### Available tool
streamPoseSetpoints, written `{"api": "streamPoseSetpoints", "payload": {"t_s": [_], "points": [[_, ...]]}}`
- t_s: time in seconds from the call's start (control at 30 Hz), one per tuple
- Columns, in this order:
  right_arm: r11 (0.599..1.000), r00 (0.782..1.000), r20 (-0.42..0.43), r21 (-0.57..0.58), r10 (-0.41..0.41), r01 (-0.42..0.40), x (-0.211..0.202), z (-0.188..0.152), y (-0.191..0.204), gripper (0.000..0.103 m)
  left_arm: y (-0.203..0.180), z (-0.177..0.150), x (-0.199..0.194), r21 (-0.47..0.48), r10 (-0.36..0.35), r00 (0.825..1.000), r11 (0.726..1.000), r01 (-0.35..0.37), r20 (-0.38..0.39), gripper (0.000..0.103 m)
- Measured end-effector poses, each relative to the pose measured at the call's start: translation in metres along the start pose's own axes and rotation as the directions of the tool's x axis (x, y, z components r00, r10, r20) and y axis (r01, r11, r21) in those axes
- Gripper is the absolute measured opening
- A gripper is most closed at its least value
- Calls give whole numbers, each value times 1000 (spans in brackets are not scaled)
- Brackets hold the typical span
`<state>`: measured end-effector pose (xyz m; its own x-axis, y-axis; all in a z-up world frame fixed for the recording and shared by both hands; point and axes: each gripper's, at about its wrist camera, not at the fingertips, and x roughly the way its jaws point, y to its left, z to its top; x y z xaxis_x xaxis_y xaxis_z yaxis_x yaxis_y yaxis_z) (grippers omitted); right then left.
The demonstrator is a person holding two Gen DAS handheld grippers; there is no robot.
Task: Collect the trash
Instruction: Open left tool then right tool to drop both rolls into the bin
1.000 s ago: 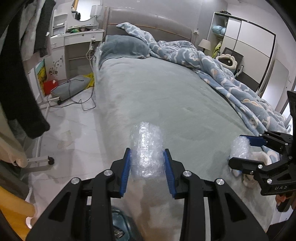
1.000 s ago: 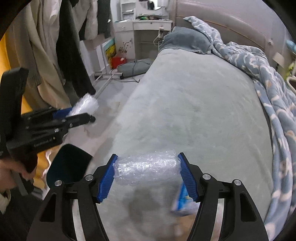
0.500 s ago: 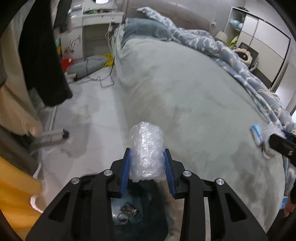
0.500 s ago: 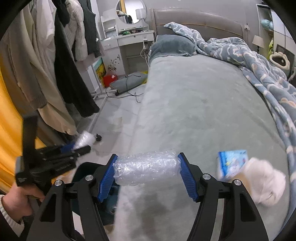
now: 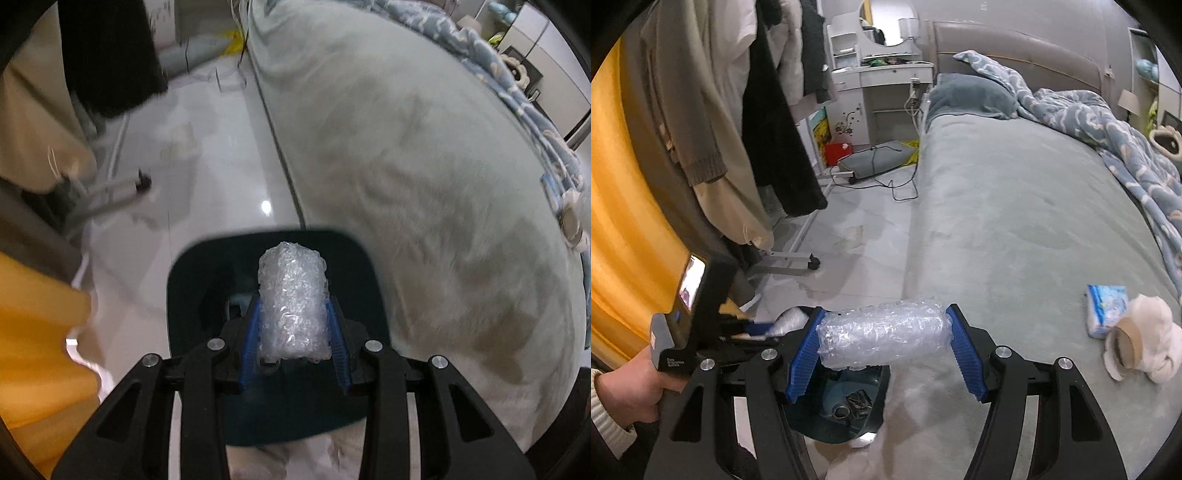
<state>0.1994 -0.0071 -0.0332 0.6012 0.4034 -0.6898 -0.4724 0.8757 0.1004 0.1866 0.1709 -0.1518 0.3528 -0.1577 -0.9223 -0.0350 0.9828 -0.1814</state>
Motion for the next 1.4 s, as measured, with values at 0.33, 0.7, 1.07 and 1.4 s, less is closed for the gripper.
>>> {"api": "streamPoseSetpoints", "payload": {"t_s": [0.33,0.7,1.07,1.4], "points": [[998,998,-30,-32,50,-51,27,-1,24,67,27,-30,24,-18,31,986,999,-35,-166,63],[993,989,-120,-64,92,-100,64,-8,47,67,56,-25,-15,-27,26,1000,999,-26,-14,72],[988,967,-229,-72,115,-134,111,-24,65,67,65,-8,-84,-19,12,971,1000,-7,240,62],[982,940,-325,-116,106,-151,145,-43,87,67,60,3,-126,-17,-23,920,999,32,390,57]]}}
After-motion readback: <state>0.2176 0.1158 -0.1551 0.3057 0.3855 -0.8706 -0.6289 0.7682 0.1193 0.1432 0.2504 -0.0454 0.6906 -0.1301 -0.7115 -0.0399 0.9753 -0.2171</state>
